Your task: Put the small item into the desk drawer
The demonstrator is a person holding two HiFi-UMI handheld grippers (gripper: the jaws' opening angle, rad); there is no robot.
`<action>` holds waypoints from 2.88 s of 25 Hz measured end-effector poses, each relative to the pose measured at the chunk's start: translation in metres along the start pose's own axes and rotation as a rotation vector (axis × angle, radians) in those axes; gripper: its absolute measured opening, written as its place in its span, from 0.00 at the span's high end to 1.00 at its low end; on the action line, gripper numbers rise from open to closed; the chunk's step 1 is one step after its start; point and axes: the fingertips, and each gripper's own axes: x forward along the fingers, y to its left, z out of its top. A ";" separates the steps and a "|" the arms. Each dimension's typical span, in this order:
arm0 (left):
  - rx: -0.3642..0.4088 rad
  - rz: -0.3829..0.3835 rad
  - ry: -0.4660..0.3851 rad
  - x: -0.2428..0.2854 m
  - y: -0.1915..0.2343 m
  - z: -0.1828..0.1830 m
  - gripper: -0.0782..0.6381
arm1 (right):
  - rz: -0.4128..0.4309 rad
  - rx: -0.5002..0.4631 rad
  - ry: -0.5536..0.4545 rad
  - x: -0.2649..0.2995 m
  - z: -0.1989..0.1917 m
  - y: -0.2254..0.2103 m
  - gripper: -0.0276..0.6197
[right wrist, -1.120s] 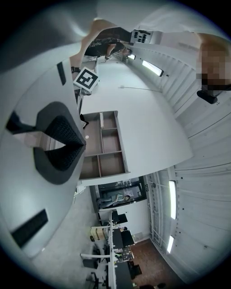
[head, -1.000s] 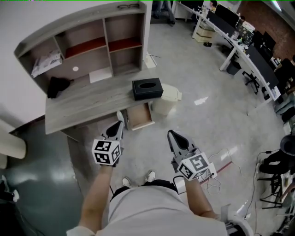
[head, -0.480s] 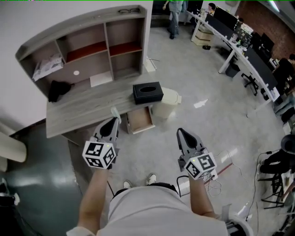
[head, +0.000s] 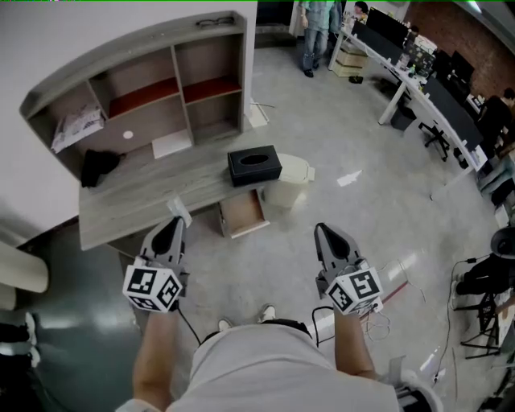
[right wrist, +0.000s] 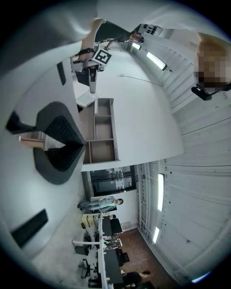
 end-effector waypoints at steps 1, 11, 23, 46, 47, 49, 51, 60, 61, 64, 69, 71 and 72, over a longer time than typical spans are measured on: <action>0.000 0.005 -0.006 -0.004 0.002 0.002 0.87 | -0.001 0.002 -0.004 0.000 0.000 -0.001 0.92; -0.019 0.098 -0.079 -0.048 0.010 0.022 0.87 | -0.022 0.017 -0.017 0.007 0.004 -0.023 0.92; 0.019 0.159 -0.134 -0.093 -0.012 0.034 0.87 | -0.089 0.008 -0.029 -0.026 0.010 -0.038 0.92; 0.029 0.136 -0.125 -0.102 -0.014 0.035 0.87 | -0.014 0.032 0.001 -0.016 -0.004 0.003 0.92; 0.027 0.135 -0.124 -0.102 -0.014 0.034 0.87 | -0.012 0.032 0.003 -0.017 -0.004 0.004 0.92; 0.024 0.133 -0.123 -0.101 -0.014 0.033 0.87 | -0.010 0.032 0.007 -0.017 -0.005 0.004 0.92; 0.020 0.129 -0.119 -0.100 -0.014 0.031 0.87 | -0.011 0.034 0.015 -0.017 -0.007 0.005 0.92; 0.023 0.104 -0.098 -0.093 -0.027 0.019 0.87 | -0.011 0.009 0.043 -0.027 -0.017 0.007 0.92; 0.026 0.101 -0.095 -0.092 -0.028 0.018 0.87 | -0.009 0.008 0.046 -0.028 -0.018 0.008 0.92; 0.027 0.092 -0.087 -0.088 -0.031 0.014 0.87 | -0.003 0.011 0.054 -0.029 -0.022 0.010 0.92; 0.015 0.072 -0.070 -0.079 -0.042 0.005 0.87 | -0.008 0.019 0.069 -0.037 -0.027 0.004 0.92; 0.015 0.061 -0.066 -0.076 -0.048 0.005 0.87 | -0.013 0.020 0.073 -0.041 -0.027 0.001 0.92; 0.016 0.056 -0.065 -0.074 -0.050 0.005 0.87 | -0.016 0.020 0.075 -0.043 -0.027 0.000 0.92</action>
